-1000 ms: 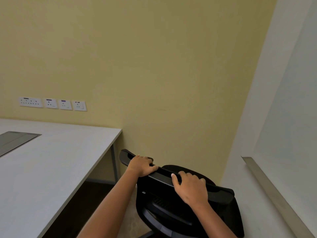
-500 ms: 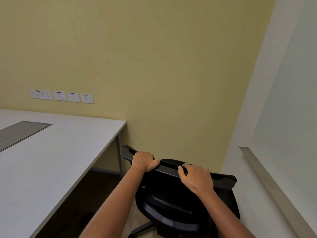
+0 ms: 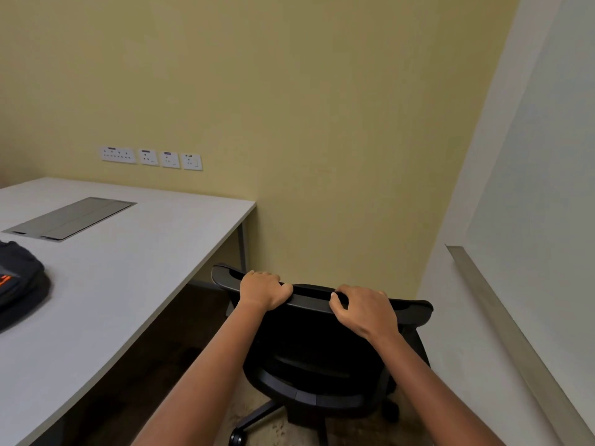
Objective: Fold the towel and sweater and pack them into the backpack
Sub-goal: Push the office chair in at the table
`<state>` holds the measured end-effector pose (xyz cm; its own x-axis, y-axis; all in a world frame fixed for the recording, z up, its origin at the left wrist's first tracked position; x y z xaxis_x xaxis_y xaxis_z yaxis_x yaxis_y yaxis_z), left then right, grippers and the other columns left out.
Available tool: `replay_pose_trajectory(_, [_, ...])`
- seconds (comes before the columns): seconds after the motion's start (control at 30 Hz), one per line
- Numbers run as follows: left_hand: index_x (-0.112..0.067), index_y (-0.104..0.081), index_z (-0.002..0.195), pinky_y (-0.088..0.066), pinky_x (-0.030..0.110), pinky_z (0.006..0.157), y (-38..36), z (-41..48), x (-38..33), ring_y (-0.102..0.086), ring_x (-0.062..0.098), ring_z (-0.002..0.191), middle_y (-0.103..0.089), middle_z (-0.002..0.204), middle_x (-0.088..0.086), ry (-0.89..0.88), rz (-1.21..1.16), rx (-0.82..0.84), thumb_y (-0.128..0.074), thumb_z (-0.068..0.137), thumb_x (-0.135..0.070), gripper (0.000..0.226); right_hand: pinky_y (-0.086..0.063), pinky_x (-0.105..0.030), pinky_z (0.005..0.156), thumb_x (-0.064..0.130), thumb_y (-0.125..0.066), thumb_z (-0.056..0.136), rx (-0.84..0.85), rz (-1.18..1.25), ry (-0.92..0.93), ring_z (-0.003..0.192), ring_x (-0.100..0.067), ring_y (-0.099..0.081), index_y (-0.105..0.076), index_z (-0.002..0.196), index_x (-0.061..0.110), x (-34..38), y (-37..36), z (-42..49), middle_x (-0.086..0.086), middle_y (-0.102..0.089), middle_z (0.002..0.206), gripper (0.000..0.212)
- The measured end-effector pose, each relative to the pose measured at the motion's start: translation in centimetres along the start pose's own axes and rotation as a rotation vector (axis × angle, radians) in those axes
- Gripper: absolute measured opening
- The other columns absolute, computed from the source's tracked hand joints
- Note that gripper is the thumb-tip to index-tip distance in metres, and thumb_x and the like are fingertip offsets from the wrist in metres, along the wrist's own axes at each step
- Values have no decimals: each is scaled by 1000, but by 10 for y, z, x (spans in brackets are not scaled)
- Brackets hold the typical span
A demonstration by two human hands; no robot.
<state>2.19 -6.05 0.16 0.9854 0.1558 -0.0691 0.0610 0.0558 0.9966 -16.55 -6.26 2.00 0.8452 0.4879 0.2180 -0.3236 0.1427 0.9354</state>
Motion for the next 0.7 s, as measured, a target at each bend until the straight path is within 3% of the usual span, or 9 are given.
replay_pose_trajectory(0.27, [-7,-64,98,-37,30,84,5,-51,-6,-56,25,99,-64,105,11,88,-25,-45,-15,78,-47,67,-38,-31,82,49,-19,78,3,18,98,85,-21,-62,-63,112,22,3,9,-26,2,-70,94,61])
replay_pose_trajectory(0.5, [-9,-66,102,-40,29,85,8,-63,-15,-58,23,97,-66,104,8,130,-65,-100,-12,70,-48,73,-32,-26,69,45,-21,80,-23,32,171,77,-22,-62,-66,101,18,-7,15,-25,-1,-70,86,56])
replay_pose_trajectory(0.6, [-8,-67,102,-37,28,79,8,-59,-22,-58,23,94,-65,100,8,149,-42,-103,-11,70,-49,75,-30,-25,67,45,-23,80,-31,37,198,76,-21,-62,-66,100,19,-17,17,-19,0,-70,85,54])
replay_pose_trajectory(0.7, [-10,-64,89,-35,27,71,8,-54,-30,-50,20,81,-57,85,5,165,-16,-88,-9,68,-53,73,-29,-25,63,44,-24,81,-35,39,231,74,-21,-62,-67,100,19,-28,19,-12,0,-70,85,53])
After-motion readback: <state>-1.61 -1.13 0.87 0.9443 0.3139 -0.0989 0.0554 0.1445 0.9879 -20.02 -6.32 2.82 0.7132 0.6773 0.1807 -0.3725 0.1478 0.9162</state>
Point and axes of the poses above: each hand's wrist, its own z-axis towards the middle knuckle, its own y-axis out of the back of the hand, x = y × z, the point moved 7 cm from there along z, towards the middle knuckle
